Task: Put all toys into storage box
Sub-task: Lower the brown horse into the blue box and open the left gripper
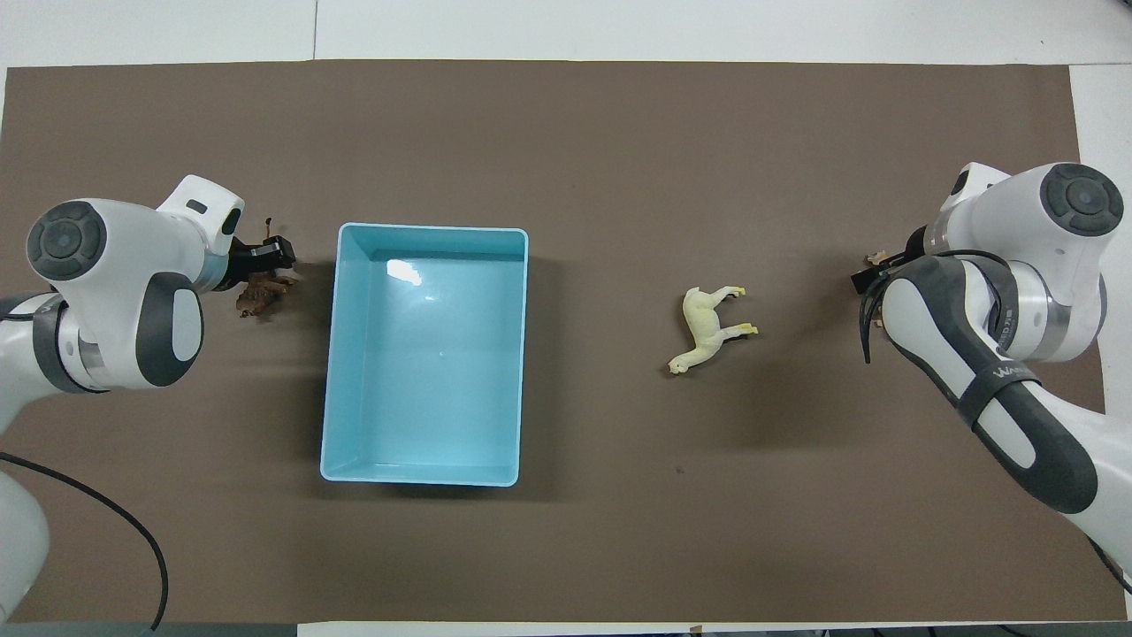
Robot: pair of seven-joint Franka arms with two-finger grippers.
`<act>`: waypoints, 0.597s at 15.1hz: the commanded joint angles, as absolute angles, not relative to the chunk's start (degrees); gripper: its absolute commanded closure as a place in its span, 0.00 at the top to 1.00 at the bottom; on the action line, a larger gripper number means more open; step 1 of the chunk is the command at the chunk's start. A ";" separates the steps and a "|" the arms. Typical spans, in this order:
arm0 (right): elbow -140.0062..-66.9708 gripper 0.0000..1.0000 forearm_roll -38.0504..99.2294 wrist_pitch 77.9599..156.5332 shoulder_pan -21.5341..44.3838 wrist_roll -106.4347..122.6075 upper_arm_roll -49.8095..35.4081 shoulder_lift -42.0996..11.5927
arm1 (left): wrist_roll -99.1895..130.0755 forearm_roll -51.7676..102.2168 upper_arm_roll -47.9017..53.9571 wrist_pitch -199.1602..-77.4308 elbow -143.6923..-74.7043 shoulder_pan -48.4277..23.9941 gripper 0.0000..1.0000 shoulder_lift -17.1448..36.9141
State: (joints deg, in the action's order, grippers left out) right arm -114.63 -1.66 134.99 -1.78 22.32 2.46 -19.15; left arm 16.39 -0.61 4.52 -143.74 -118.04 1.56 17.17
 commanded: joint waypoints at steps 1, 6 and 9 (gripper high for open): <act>-116.89 1.00 -1.58 137.28 -1.93 23.55 2.29 -18.46 | 17.14 -1.93 3.95 -136.19 -112.54 1.32 0.00 16.88; -117.25 0.35 -1.58 137.20 -1.93 23.03 2.29 -18.37 | 22.03 -1.76 4.66 -106.20 -94.31 -4.72 0.00 13.29; -117.07 0.00 -1.58 136.76 -0.79 18.12 2.29 -18.37 | 33.19 -1.67 4.66 -107.48 -99.55 -13.15 0.00 10.21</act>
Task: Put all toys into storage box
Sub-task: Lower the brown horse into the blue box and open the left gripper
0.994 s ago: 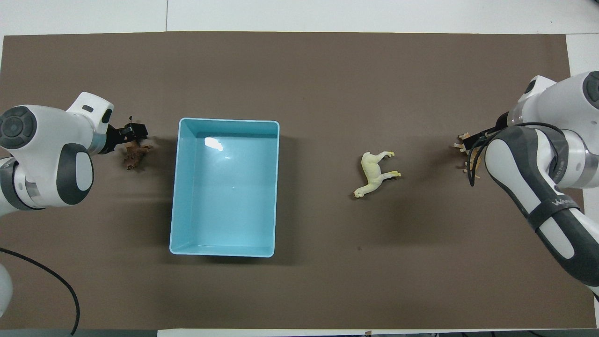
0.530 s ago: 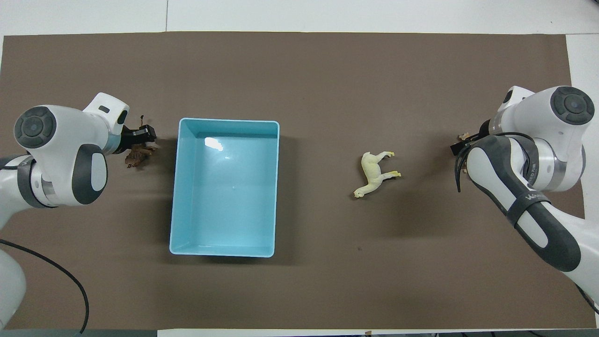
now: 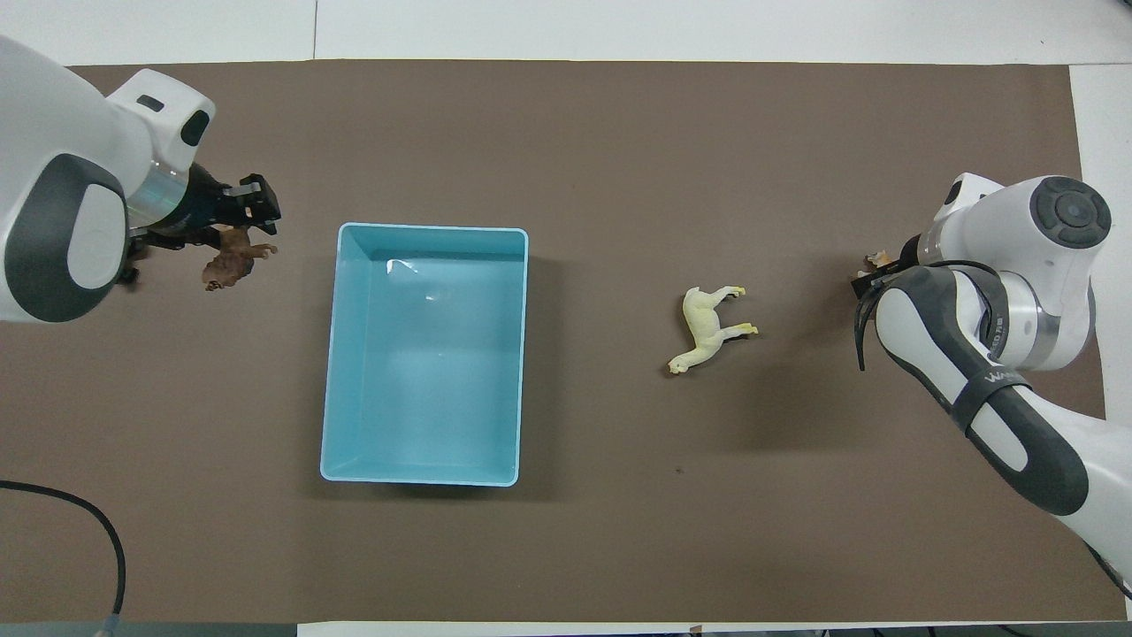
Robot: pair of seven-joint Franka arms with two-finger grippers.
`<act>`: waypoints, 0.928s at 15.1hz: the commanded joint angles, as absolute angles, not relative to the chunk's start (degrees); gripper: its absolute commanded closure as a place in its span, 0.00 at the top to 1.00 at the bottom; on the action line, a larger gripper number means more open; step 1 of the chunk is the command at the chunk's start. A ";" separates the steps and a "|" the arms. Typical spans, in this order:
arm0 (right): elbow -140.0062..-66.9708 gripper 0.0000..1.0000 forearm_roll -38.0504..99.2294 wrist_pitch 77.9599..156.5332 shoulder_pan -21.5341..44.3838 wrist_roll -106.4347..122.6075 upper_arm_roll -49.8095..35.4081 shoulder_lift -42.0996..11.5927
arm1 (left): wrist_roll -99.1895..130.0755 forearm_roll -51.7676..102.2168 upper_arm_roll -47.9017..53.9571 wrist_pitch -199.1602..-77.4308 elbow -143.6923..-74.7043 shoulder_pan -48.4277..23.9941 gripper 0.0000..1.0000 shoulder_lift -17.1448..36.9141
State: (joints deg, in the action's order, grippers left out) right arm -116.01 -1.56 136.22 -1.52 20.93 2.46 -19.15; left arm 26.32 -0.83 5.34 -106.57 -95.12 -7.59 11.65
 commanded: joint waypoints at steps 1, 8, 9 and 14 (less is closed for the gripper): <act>-116.98 0.00 -1.58 136.67 -0.01 17.76 2.29 -18.37 | 35.40 -1.67 4.66 -109.58 -102.97 -15.27 0.00 8.98; -114.18 0.00 -1.58 133.69 0.53 17.05 2.29 -18.28 | 34.56 -1.76 4.31 -116.11 -109.69 -18.28 1.00 5.28; -113.13 0.00 -1.50 132.46 0.53 16.53 2.20 -18.02 | 32.80 -1.67 4.13 -115.32 -109.69 -18.02 1.00 4.84; -100.06 0.00 -1.49 114.05 7.27 4.10 1.85 -14.15 | 17.63 -1.85 3.78 -114.70 -108.11 -11.27 1.00 4.57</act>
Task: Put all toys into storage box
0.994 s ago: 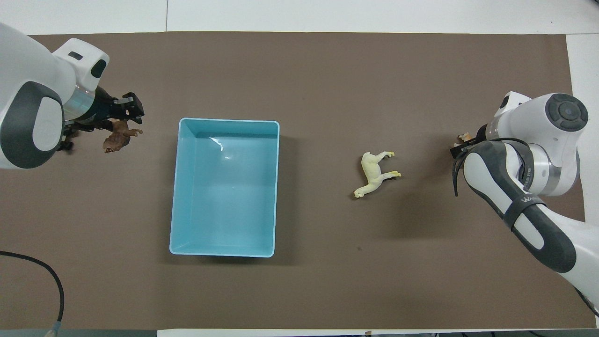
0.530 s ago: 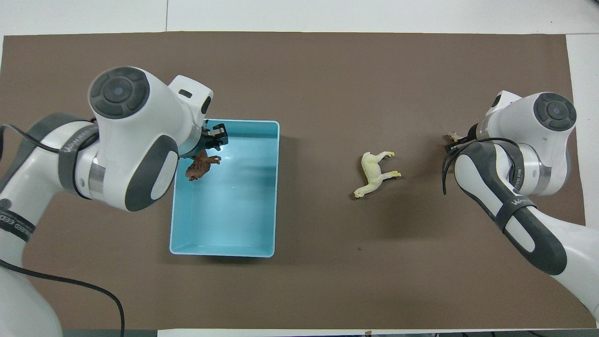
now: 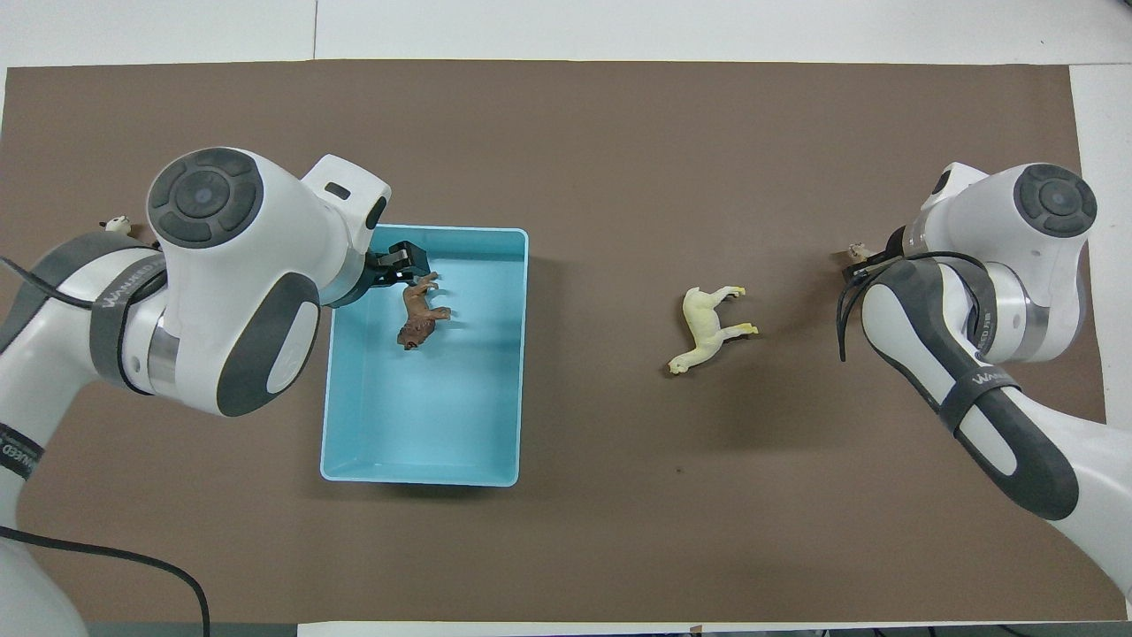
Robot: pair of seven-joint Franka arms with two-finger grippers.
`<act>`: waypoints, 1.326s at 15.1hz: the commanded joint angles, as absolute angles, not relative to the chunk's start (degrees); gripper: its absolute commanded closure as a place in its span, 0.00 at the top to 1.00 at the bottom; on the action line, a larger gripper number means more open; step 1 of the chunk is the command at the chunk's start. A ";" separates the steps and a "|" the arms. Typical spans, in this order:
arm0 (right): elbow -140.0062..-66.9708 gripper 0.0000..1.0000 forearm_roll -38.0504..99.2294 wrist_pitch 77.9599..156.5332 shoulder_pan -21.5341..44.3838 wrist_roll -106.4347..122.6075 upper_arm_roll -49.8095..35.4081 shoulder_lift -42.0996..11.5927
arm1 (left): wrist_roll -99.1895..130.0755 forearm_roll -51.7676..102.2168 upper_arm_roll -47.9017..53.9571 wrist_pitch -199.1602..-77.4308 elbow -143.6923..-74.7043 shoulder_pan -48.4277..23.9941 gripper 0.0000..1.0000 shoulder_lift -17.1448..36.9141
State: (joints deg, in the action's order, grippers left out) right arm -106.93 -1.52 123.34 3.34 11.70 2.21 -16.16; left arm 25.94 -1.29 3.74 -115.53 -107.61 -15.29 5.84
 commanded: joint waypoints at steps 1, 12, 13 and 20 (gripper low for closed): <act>-95.41 0.00 -1.49 108.77 10.17 -1.44 1.85 -14.41 | 11.40 -1.85 3.87 -115.13 -107.67 -7.94 1.00 4.92; -65.06 0.00 4.31 97.72 42.08 -50.86 2.37 -30.47 | -30.21 -1.93 3.69 -135.94 -107.93 13.79 1.00 16.24; -62.95 0.00 4.31 99.21 43.67 -54.02 2.46 -33.54 | -32.06 -1.93 3.78 -138.58 -107.93 15.63 1.00 18.00; -63.45 0.00 3.69 106.25 50.36 -57.04 2.37 -40.61 | -32.96 -1.93 3.69 -147.12 -107.49 17.31 1.00 23.64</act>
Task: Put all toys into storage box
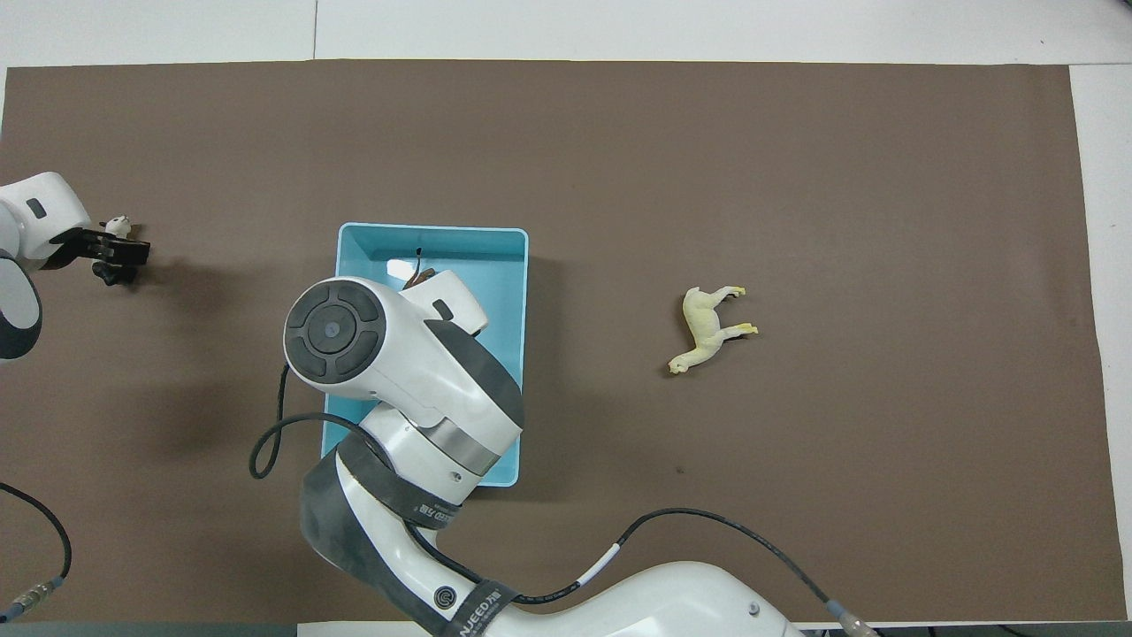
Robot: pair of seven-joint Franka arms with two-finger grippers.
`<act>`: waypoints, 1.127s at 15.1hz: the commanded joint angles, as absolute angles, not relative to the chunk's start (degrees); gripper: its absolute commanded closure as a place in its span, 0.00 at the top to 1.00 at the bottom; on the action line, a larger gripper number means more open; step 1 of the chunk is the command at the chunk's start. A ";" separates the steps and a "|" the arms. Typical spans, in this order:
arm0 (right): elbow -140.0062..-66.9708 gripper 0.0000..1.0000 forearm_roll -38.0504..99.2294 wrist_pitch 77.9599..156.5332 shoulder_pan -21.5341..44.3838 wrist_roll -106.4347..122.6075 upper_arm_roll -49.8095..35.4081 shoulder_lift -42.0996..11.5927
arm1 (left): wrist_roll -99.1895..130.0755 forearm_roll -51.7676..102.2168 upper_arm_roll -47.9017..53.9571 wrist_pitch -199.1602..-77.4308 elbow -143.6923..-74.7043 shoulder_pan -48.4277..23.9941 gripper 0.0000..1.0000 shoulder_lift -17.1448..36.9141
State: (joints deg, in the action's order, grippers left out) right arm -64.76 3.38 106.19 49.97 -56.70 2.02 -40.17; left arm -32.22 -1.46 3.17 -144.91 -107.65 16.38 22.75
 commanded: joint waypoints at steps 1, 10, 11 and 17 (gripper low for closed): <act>-64.59 0.00 4.30 106.96 50.45 -57.13 2.29 -40.34 | -32.87 -1.93 3.69 -147.82 -107.93 17.31 1.00 23.90; -62.75 1.00 3.52 96.44 48.00 -58.54 4.65 -37.37 | -32.87 -2.02 2.37 -148.80 -110.65 17.31 0.97 24.17; -62.84 1.00 2.99 95.81 47.47 -58.10 5.35 -35.44 | -32.70 -2.02 2.29 -148.80 -111.09 17.23 0.85 24.08; -67.65 1.00 2.29 93.16 37.37 -41.60 7.03 -28.05 | -32.26 -1.93 1.50 -145.39 -109.61 16.88 0.00 23.91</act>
State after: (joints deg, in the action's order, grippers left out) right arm -62.60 2.73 92.44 39.40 -46.47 7.38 -30.01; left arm -32.25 -1.45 2.05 -146.76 -109.95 16.93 23.98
